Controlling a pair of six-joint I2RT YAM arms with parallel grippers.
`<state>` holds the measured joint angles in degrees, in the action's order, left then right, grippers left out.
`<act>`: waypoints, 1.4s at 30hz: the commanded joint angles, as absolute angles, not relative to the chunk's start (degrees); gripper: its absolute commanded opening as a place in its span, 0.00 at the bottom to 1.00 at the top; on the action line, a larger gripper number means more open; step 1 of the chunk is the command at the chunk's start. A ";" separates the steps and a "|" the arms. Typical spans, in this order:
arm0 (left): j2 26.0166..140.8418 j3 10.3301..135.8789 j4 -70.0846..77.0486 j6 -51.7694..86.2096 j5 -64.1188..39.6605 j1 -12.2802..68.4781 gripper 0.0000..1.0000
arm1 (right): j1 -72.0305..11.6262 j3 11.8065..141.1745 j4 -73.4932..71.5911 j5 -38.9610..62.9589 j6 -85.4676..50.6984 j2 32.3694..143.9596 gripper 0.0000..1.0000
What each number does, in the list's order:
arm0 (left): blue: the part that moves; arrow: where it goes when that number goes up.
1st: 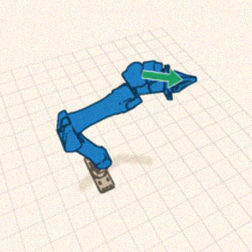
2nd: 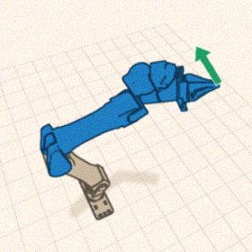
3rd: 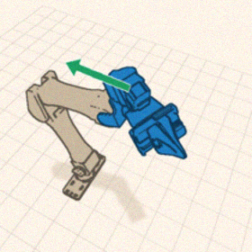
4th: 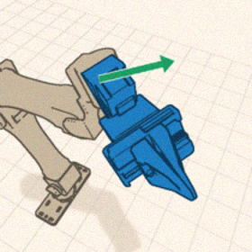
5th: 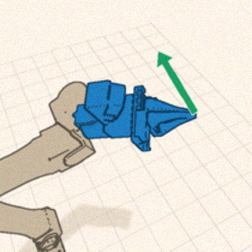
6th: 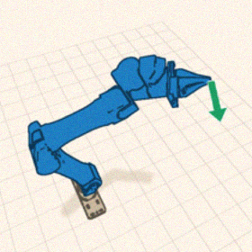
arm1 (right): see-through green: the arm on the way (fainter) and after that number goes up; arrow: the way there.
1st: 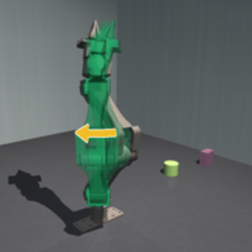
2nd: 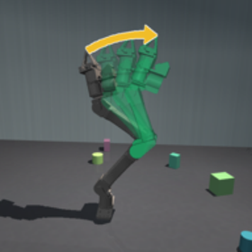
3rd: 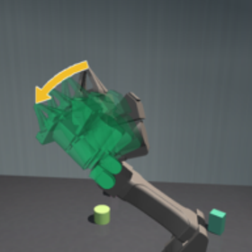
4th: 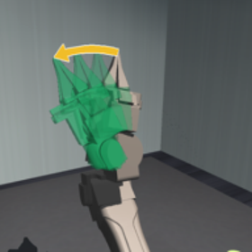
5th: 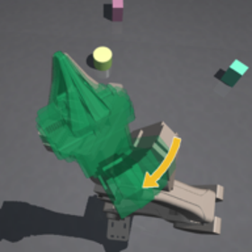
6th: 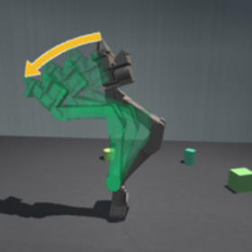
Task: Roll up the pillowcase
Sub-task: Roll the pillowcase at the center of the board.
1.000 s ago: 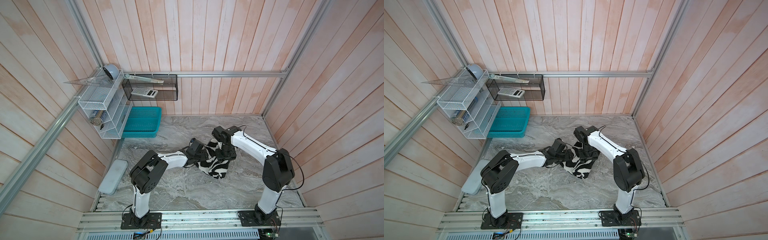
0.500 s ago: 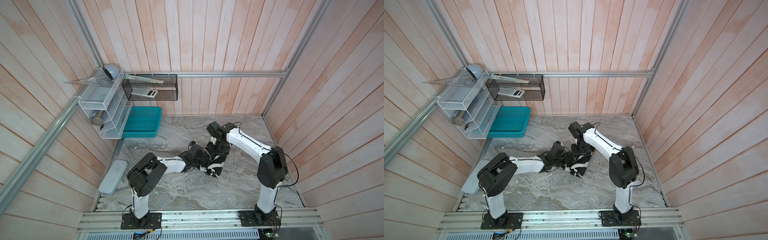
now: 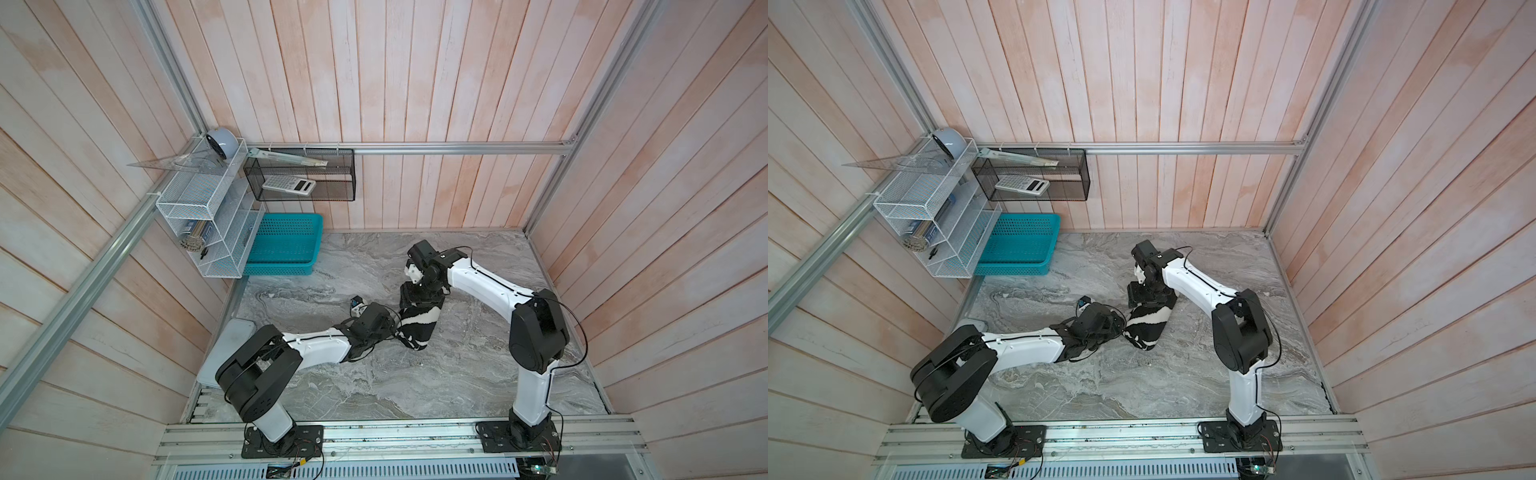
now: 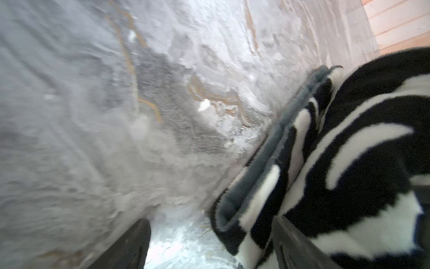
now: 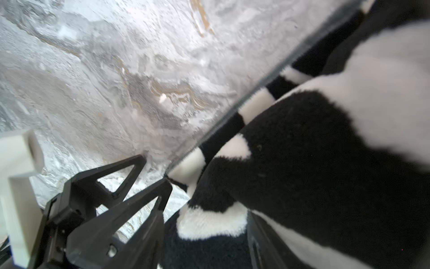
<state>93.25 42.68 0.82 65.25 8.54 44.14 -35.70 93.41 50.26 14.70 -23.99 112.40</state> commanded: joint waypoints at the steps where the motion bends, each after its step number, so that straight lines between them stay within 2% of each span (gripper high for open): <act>1: 92.76 40.56 -6.44 65.75 10.32 43.46 0.88 | -36.03 95.69 46.22 18.18 -24.33 117.24 0.62; 7: 85.88 42.18 -11.26 63.27 16.61 42.62 0.88 | -34.65 94.93 41.06 25.37 -26.98 122.55 0.62; 10: 81.74 43.05 -13.29 61.67 20.84 42.63 0.88 | -33.69 92.75 39.47 26.69 -27.84 122.87 0.61; 13: 80.63 44.76 -12.14 59.05 20.71 42.83 0.87 | -32.91 90.61 38.14 27.05 -28.28 122.34 0.61; 18: 84.67 46.94 -5.84 55.90 15.75 46.59 0.84 | -31.00 88.48 34.95 29.36 -30.85 122.26 0.61; 24: 89.35 43.42 1.39 62.48 15.97 51.45 0.77 | -29.97 90.57 34.63 30.32 -32.77 122.08 0.61; 30: 96.18 43.37 1.20 64.15 18.30 50.01 0.77 | -29.58 91.98 34.89 33.98 -33.02 120.71 0.61; 36: 101.98 42.24 4.83 67.10 12.60 47.46 0.74 | -25.20 89.43 30.26 39.81 -36.20 112.05 0.62; 42: 103.69 42.56 5.58 67.63 10.16 47.35 0.73 | -19.99 90.29 35.21 34.32 -33.30 108.06 0.63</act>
